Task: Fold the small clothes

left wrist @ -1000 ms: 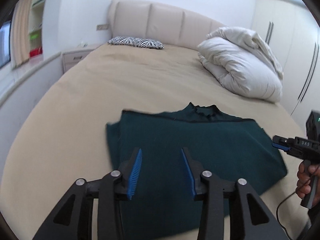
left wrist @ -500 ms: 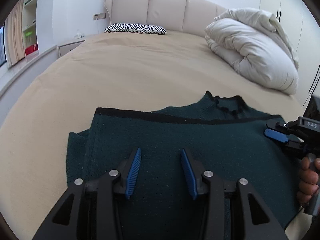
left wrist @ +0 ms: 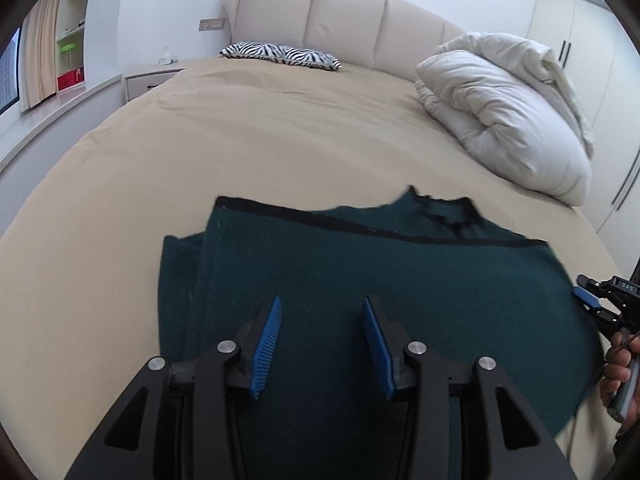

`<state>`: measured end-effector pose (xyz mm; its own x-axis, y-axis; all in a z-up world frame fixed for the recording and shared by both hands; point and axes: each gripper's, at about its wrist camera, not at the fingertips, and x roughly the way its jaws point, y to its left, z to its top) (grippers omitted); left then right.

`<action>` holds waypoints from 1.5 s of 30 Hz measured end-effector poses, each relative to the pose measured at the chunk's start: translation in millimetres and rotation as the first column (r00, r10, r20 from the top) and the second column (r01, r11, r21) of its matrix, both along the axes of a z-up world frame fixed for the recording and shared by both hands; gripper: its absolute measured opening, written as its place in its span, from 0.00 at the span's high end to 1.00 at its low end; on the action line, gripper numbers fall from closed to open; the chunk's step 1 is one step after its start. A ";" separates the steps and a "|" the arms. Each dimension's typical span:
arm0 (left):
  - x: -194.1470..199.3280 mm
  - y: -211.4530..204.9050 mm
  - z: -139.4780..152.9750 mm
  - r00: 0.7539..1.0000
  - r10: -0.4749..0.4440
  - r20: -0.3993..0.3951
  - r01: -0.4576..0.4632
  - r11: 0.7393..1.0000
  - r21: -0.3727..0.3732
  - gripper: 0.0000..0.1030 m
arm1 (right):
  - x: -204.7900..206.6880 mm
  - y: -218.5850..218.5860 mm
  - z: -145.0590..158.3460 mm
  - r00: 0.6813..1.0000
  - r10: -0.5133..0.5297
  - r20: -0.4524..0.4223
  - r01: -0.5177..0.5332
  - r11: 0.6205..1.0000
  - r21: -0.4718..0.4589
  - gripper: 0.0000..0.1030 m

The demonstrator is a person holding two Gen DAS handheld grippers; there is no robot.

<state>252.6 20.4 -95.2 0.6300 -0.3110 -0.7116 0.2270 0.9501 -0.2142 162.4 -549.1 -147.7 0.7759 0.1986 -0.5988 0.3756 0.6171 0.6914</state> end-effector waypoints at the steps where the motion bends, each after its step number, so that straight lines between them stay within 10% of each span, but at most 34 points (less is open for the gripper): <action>1: -13.7 -2.6 5.2 1.000 -0.011 0.003 0.011 1.000 -0.014 0.50 | -5.1 11.6 6.2 1.000 0.020 0.002 -0.020 1.000 -0.005 0.78; 6: -62.9 -23.0 -1.8 0.997 -0.063 -0.055 0.065 0.997 0.045 0.45 | -21.7 99.3 23.8 0.956 0.278 0.092 -0.286 0.955 0.082 0.70; 11: -70.4 -17.7 -12.2 0.993 -0.055 -0.105 0.062 0.996 0.067 0.45 | -4.1 206.8 -8.3 0.856 0.516 0.003 -0.513 0.850 0.123 0.70; 21: -71.7 -21.3 -14.5 0.992 -0.071 -0.103 0.080 0.994 0.079 0.45 | -36.2 118.5 -29.2 0.979 0.205 0.009 -0.203 0.958 0.202 0.70; 29: -73.6 -22.8 -17.9 0.993 -0.081 -0.091 0.089 0.991 0.095 0.44 | -79.9 67.3 -16.2 0.998 -0.063 0.016 0.060 0.988 0.143 0.70; 45: -59.6 -9.0 12.4 0.997 -0.061 -0.054 0.064 0.997 0.052 0.43 | 74.6 204.7 24.8 0.934 0.356 0.021 -0.356 0.934 -0.013 0.66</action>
<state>192.9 11.4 -82.8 0.5722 -0.3085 -0.7598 0.2758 0.9450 -0.1760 237.1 -344.4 -122.9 0.6686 0.4595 -0.5847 0.1141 0.7135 0.6913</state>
